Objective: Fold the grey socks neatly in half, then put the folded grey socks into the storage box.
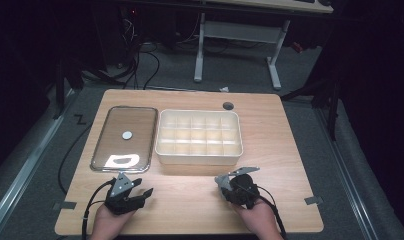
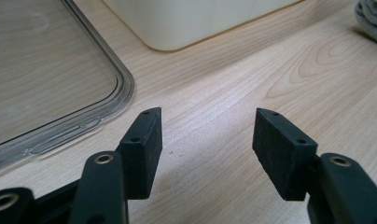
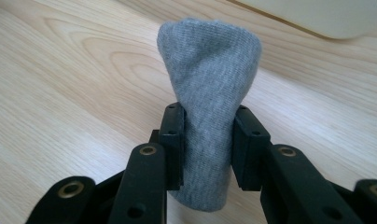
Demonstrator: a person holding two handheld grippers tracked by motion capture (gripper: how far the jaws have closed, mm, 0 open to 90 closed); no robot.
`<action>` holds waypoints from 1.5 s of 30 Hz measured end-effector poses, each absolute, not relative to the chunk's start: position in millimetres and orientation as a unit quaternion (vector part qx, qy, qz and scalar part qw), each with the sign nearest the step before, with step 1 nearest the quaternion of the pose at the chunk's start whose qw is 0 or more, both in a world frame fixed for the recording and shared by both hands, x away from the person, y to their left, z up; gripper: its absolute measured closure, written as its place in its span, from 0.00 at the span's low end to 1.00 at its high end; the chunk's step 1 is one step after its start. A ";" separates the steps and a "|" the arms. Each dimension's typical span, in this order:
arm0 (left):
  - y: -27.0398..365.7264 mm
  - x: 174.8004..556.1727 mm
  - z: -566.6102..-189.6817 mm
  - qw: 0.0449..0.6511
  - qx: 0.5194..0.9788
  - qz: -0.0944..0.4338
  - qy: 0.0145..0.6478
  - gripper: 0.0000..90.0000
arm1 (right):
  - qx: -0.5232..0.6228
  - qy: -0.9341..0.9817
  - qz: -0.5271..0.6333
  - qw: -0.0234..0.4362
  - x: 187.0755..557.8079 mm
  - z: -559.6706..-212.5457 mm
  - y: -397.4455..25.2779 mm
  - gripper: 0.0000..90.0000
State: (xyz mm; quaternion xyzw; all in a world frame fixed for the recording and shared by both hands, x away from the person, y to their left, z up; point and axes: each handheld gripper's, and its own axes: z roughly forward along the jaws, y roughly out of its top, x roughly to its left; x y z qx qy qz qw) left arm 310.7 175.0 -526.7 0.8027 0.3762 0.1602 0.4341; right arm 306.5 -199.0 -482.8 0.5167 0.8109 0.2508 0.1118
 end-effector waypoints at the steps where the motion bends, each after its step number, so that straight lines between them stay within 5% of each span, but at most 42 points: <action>1: 175.1 310.8 -527.1 0.432 0.804 0.159 0.376 0.48 | 0.517 0.811 0.251 0.112 306.5 -482.8 -199.0 0.77; 20: 174.7 309.3 -530.1 0.438 0.801 0.159 0.377 0.48 | 0.517 0.816 0.216 0.142 307.0 -469.0 -244.1 0.77; 45: 173.7 309.8 -530.9 0.436 0.803 0.157 0.375 0.49 | 0.516 0.822 0.210 0.118 346.0 -422.4 -243.7 0.78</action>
